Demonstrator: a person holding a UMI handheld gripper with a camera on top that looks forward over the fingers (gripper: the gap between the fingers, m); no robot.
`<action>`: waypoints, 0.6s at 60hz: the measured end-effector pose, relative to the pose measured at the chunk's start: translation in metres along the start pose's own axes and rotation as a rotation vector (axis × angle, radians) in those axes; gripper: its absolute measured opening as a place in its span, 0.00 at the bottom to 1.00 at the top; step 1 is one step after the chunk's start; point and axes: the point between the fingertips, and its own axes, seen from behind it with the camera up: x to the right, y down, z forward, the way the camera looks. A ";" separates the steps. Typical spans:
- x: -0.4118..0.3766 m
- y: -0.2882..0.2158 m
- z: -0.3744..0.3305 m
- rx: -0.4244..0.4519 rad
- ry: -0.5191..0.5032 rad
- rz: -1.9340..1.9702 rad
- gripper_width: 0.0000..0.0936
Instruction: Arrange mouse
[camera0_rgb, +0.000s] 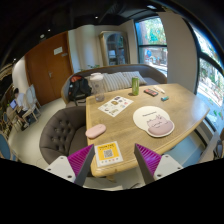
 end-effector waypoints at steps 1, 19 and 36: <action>-0.007 0.004 0.006 0.000 -0.009 0.000 0.90; -0.102 0.028 0.091 0.009 -0.115 -0.071 0.89; -0.110 0.031 0.171 0.021 -0.071 -0.095 0.89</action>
